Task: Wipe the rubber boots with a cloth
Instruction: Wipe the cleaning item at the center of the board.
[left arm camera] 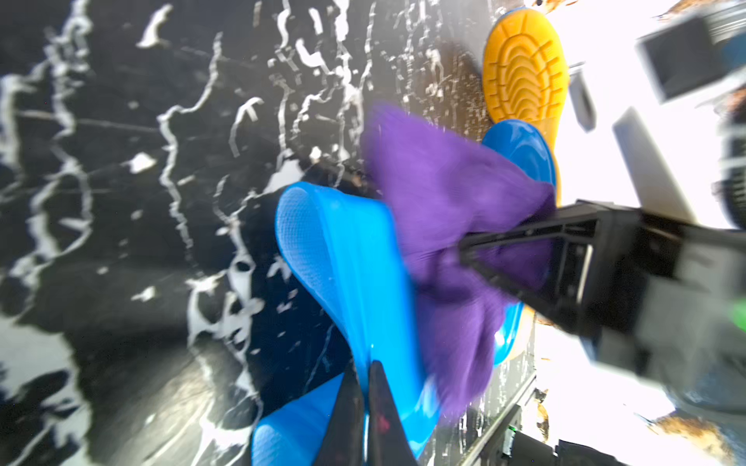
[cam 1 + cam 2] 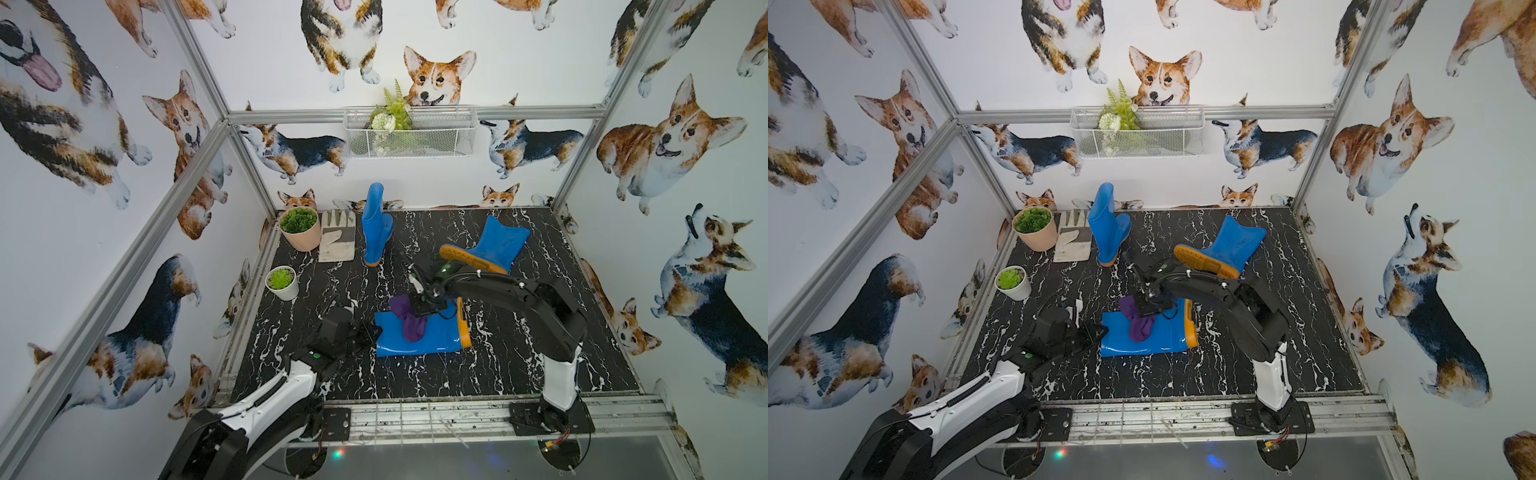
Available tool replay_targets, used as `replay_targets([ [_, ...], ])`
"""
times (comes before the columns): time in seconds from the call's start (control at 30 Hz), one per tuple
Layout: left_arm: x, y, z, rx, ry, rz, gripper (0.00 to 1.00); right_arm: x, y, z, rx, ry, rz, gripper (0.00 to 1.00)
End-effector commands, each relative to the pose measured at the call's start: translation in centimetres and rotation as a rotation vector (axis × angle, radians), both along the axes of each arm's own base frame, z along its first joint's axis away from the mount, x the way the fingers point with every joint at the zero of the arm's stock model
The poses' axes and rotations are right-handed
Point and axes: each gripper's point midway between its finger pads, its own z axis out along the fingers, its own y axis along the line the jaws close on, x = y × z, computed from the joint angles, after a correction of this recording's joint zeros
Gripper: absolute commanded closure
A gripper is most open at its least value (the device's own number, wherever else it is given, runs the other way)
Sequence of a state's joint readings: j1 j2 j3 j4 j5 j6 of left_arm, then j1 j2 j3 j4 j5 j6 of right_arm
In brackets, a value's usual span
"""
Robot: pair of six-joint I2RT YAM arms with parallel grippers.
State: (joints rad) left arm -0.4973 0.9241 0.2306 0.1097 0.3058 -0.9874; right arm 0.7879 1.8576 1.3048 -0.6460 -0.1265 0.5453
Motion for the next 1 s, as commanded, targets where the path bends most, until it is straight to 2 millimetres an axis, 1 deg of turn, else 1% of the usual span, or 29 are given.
replay_targets([
  [0.0, 0.3, 0.4, 0.0, 0.004, -0.004, 0.028, 1.00, 1.1, -7.4, 0.3, -0.040, 0.005, -0.146, 1.00],
  [0.03, 0.2, 0.3, 0.0, 0.003, -0.001, 0.023, 1.00, 1.6, -8.8, 0.9, -0.021, 0.012, -0.187, 1.00],
  [0.07, 0.2, 0.2, 0.1, 0.000, 0.000, 0.020, 1.00, 1.9, -9.4, 1.7, -0.009, 0.001, -0.203, 1.00],
  [0.1, 0.1, 0.3, -0.1, 0.002, 0.007, 0.019, 1.00, 2.4, -9.6, 2.8, -0.001, -0.028, -0.206, 1.00],
  [0.13, 0.0, 0.3, -0.3, 0.008, 0.013, 0.018, 1.00, 2.7, -9.1, 4.0, 0.016, -0.057, -0.202, 1.00],
  [0.17, 0.0, 0.3, -0.4, 0.011, 0.016, 0.016, 1.00, 2.9, -8.1, 5.1, 0.039, -0.078, -0.195, 1.00],
  [0.2, 0.0, 0.3, -0.5, 0.015, 0.023, 0.014, 1.00, 3.0, -6.6, 6.2, 0.062, -0.106, -0.175, 1.00],
  [0.23, 0.0, 0.2, -0.7, 0.015, 0.029, 0.013, 1.00, 2.8, -4.5, 7.1, 0.079, -0.132, -0.138, 1.00],
  [0.27, 0.0, 0.1, -0.8, 0.013, 0.034, 0.013, 1.00, 2.3, -2.3, 7.7, 0.097, -0.148, -0.096, 1.00],
  [0.3, 0.1, 0.0, -0.9, 0.010, 0.042, 0.012, 1.00, 1.5, 0.5, 8.0, 0.121, -0.153, -0.044, 1.00],
  [0.33, 0.2, -0.1, -1.0, 0.006, 0.049, 0.010, 1.00, 0.5, 3.5, 8.0, 0.144, -0.144, 0.011, 1.00],
  [0.4, 0.3, -0.4, -1.0, -0.004, 0.056, 0.004, 1.00, -1.6, 8.4, 7.2, 0.170, -0.111, 0.117, 1.00],
  [0.47, 0.3, -0.5, -1.3, 0.000, 0.063, 0.003, 1.00, -3.0, 11.4, 5.6, 0.155, -0.081, 0.173, 1.00],
  [0.5, 0.2, -0.3, -1.5, 0.005, 0.067, 0.006, 1.00, -3.6, 12.4, 4.8, 0.154, -0.062, 0.194, 1.00],
  [0.53, 0.2, -0.2, -1.7, 0.008, 0.069, 0.013, 1.00, -4.0, 12.8, 4.0, 0.152, -0.039, 0.209, 1.00],
  [0.57, 0.1, -0.1, -1.8, 0.007, 0.071, 0.017, 1.00, -4.2, 12.8, 3.0, 0.147, -0.025, 0.222, 1.00],
  [0.6, 0.0, -0.1, -1.9, 0.005, 0.070, 0.017, 1.00, -4.1, 12.1, 1.9, 0.129, -0.020, 0.226, 1.00],
  [0.63, 0.0, -0.1, -1.9, 0.005, 0.070, 0.017, 1.00, -3.8, 11.0, 1.0, 0.110, -0.008, 0.211, 1.00],
  [0.7, -0.3, 0.1, -2.3, 0.013, 0.086, 0.019, 1.00, -2.7, 7.0, -0.9, 0.072, 0.048, 0.128, 1.00],
  [0.73, -0.3, 0.1, -2.4, 0.016, 0.089, 0.017, 1.00, -2.1, 5.0, -1.3, 0.059, 0.059, 0.086, 1.00],
  [0.77, -0.3, 0.0, -2.4, 0.016, 0.092, 0.013, 1.00, -1.1, 2.3, -1.4, 0.036, 0.054, 0.038, 1.00],
  [0.8, -0.4, 0.0, -2.6, 0.015, 0.098, 0.011, 1.00, -0.3, -0.5, -1.4, 0.003, 0.043, -0.007, 1.00],
  [0.9, -0.3, -0.2, -2.7, 0.005, 0.099, 0.012, 1.00, 2.2, -7.5, 0.9, -0.059, -0.009, -0.134, 1.00],
  [0.97, -0.1, -0.4, -2.6, 0.004, 0.098, 0.010, 1.00, 3.3, -10.0, 3.3, -0.048, -0.063, -0.190, 1.00],
])
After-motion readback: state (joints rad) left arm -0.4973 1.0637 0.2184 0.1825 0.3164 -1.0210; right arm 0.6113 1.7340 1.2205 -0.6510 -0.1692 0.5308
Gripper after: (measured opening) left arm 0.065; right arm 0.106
